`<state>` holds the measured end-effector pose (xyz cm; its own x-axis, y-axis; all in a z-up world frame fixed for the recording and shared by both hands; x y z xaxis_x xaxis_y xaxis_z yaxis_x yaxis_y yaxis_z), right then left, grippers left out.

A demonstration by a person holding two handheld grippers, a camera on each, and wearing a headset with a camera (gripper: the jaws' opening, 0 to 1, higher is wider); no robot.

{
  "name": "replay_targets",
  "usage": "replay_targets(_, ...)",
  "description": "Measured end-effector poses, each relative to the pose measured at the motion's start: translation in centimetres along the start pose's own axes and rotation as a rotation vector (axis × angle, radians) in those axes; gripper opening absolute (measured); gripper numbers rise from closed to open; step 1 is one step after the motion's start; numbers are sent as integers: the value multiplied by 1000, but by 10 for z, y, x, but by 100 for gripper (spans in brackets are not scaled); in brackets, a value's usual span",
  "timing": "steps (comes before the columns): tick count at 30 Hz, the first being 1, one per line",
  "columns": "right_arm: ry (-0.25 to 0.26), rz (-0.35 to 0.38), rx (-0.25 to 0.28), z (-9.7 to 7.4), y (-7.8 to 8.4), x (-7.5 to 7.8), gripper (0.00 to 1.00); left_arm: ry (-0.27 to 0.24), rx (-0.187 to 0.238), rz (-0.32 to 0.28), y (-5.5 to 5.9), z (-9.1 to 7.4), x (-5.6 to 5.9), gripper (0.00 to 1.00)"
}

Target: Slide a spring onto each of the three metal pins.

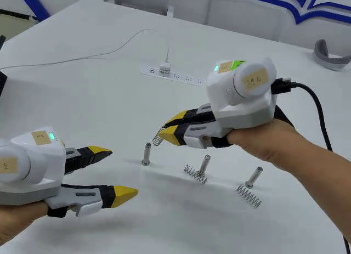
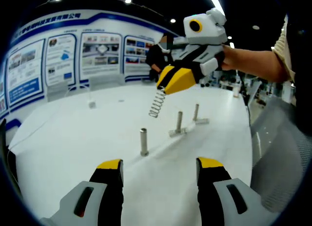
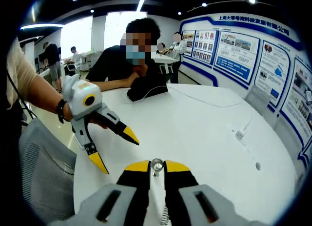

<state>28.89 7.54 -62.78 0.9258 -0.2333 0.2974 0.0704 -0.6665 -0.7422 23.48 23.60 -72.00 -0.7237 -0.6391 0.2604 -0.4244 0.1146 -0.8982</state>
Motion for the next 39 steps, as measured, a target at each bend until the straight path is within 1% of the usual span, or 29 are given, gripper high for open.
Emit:
replay_targets(5, -7, -16, -14, 2, -6, 3, 12, 1, 3, 2, 0, -1, 1, 61)
replay_targets(8, -22, -12, -30, 7, -7, 5, 12, 1, 4, 3, -1, -1, 1, 61)
replay_targets(19, -77, -11, -89, 24, -3, 10, 12, 1, 4, 1, -1, 0, 0, 61)
replay_targets(21, -85, -14, -99, 26, -3, 9, 12, 1, 3, 1, 0, 0, 0, 61)
replay_targets(28, -108, -10, -129, 33, 0, 11, 12, -1, 0, -4, 2, 0, -1, 61)
replay_targets(32, -110, -5, -134, 34, 0, 12, 12, -2, 0, -7, 3, 0, -1, 61)
replay_targets(39, -136, 7, -156, 42, 1, 12, 12, 0, -2, -8, 3, 1, -1, 61)
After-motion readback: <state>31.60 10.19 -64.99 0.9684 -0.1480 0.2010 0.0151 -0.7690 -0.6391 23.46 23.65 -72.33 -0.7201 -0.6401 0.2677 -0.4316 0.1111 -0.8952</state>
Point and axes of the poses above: the centre of the closed fingertips' face, and the gripper's own axes: z roughly forward along the fingers, x roughly to its right, y roughly out of its underside, the point moved 8 cm from there along -z, roughly backward along the fingers, and after that the axes turned 13 degrees about -z, right-handed, at the moved point
